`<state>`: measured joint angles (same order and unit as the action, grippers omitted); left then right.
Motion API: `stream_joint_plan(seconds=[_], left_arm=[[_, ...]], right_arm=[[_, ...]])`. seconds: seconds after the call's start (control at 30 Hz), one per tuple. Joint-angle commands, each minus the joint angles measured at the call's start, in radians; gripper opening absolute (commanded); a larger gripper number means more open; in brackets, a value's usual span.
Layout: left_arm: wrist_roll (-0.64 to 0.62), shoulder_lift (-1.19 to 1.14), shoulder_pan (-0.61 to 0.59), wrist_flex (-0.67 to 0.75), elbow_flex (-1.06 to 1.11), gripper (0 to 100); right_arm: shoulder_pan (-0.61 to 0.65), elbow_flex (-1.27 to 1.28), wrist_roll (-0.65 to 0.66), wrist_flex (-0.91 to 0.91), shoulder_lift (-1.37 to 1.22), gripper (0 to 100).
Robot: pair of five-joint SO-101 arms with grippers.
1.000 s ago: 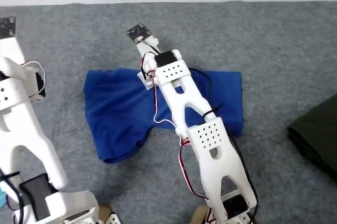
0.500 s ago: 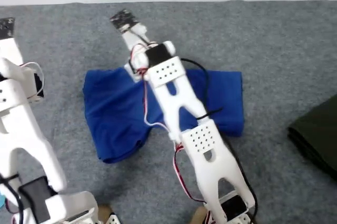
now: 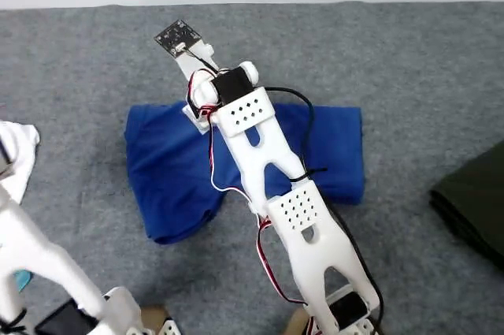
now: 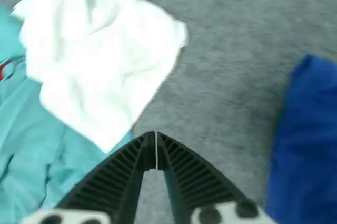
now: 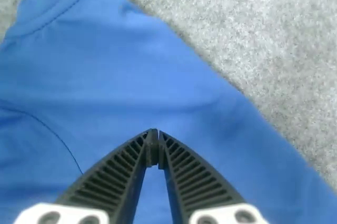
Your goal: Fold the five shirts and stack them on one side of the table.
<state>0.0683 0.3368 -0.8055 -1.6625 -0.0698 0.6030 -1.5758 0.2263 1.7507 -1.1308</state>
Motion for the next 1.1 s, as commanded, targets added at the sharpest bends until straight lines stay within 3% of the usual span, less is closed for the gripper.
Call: stream_joint_plan(seconds=[0.0, 0.37, 0.5, 0.77, 1.07], left_arm=[[-0.002, -0.032, -0.061, 0.025, 0.01, 2], [-0.003, -0.135, -0.092, 0.035, 0.015, 2], [-0.002, -0.183, -0.114, 0.06, 0.015, 2], [0.0, -0.238, -0.17, 0.084, 0.013, 2], [-0.006, -0.239, -0.181, 0.087, 0.013, 2]], right_arm=[[0.01, 0.183, 0.106, 0.05, 0.208, 0.9], [0.081, 0.961, 0.489, 0.042, 0.665, 1.3], [0.145, 1.143, 0.611, 0.036, 0.762, 7.2], [0.243, 1.333, 0.89, 0.013, 0.848, 33.6], [0.292, 1.344, 0.919, -0.117, 0.84, 34.3]])
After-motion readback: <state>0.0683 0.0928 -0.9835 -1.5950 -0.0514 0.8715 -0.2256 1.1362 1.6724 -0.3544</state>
